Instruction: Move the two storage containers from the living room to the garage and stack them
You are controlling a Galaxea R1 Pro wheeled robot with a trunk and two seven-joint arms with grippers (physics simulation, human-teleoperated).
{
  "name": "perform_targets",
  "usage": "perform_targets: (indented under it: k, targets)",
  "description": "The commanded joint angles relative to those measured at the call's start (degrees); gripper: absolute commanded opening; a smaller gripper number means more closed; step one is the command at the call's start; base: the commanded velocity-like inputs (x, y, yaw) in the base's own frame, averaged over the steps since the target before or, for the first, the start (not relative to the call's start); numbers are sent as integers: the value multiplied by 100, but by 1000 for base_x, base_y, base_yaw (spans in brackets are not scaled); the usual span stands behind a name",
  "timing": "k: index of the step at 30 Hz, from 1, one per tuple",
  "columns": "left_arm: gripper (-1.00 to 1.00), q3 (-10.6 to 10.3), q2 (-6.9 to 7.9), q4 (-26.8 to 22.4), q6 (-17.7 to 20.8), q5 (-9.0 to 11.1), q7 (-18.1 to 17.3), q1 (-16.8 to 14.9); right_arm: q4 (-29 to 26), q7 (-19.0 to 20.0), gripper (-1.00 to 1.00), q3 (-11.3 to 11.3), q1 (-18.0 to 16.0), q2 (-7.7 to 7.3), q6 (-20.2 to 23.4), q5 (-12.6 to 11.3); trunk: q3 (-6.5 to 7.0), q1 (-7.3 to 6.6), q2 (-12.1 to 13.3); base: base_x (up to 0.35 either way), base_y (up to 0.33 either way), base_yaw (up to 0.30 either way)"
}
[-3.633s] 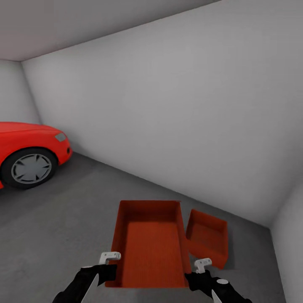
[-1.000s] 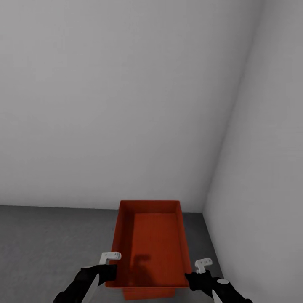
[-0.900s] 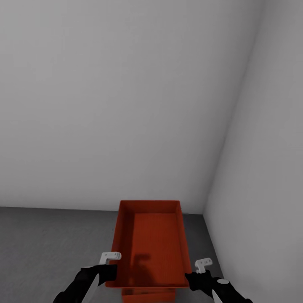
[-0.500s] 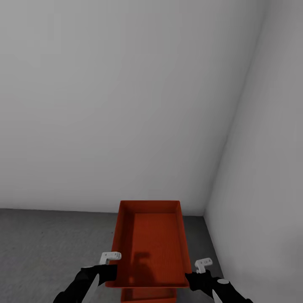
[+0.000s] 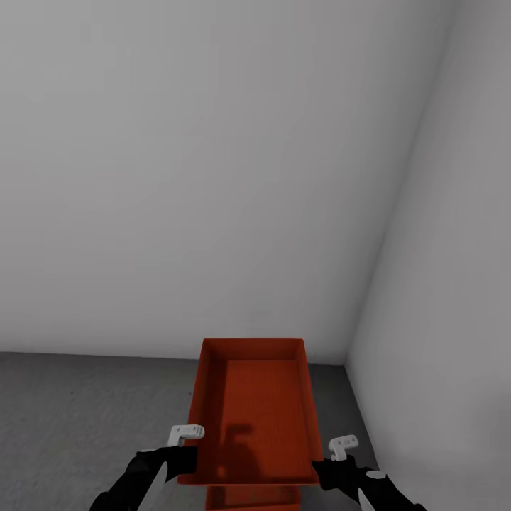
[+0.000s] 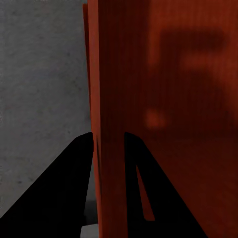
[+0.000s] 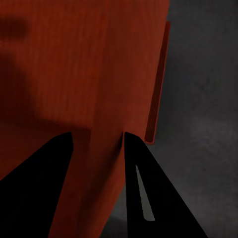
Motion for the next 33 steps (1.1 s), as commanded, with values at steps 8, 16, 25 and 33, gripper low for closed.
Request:
perform_targets:
  k: [8,16,25,33]
  targets:
    - [-100,-5,-88,-17,-347,26,28,-4,6,31,-100,31,0,128,39,22,-13,4,-13,6,10,-15]
    - [-100,-5,-90,-17,-347,26,28,-4,6,27,-100,30,0,128,39,20,-13,4,-13,0,0,-108]
    - [-100,-5,-88,-17,-347,26,28,-4,6,33,-100,31,0,128,39,23,-13,4,-13,143,80,-4]
    - [-100,-5,-88,-17,-346,26,28,-4,6,31,-100,30,0,128,39,19,-13,4,-13,116,60,0]
